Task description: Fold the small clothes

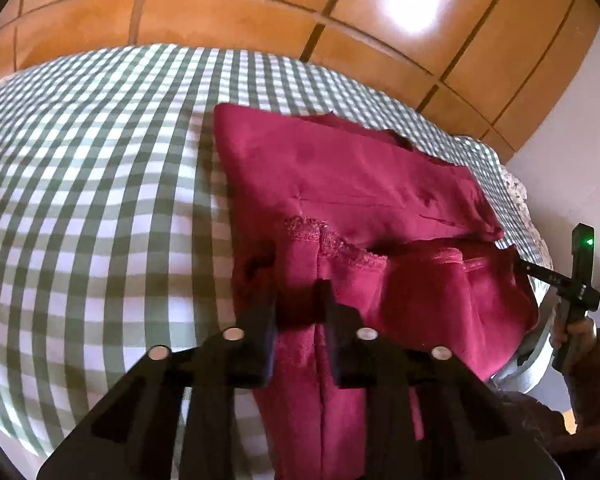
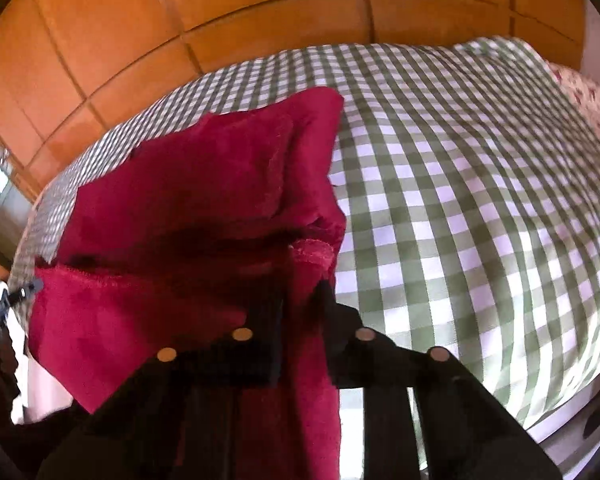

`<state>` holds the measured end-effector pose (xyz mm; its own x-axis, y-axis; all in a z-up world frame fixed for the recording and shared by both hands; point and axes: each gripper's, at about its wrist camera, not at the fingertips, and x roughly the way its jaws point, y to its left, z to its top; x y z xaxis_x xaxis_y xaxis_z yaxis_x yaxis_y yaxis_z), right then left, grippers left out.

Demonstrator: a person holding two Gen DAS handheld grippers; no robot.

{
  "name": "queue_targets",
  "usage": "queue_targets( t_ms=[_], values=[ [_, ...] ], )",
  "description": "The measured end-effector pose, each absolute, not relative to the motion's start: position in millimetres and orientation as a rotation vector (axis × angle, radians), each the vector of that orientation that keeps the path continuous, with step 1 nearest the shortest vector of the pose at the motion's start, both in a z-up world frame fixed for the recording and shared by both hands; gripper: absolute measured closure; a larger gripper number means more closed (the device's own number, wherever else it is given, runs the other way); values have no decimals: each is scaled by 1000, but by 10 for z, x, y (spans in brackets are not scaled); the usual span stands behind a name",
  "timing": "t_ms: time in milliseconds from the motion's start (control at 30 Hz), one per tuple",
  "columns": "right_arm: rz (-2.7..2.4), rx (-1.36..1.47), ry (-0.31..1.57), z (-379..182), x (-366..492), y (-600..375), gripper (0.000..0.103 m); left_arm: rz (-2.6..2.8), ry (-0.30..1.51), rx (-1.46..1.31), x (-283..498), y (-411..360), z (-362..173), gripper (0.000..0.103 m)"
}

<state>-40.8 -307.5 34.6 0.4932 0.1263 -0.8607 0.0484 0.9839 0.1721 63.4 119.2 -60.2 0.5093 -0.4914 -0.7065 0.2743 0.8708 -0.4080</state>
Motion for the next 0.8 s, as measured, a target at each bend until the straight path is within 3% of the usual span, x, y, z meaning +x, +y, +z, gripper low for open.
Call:
queue_targets(
  t_ms=[433, 800],
  values=[
    [98, 189, 839, 1287, -542, -3038, 97, -443, 725, -291, 392, 1440, 65, 95],
    [-10, 263, 805, 1082, 785, -3175, 97, -312, 706, -241, 1755, 1212, 94, 95]
  ],
)
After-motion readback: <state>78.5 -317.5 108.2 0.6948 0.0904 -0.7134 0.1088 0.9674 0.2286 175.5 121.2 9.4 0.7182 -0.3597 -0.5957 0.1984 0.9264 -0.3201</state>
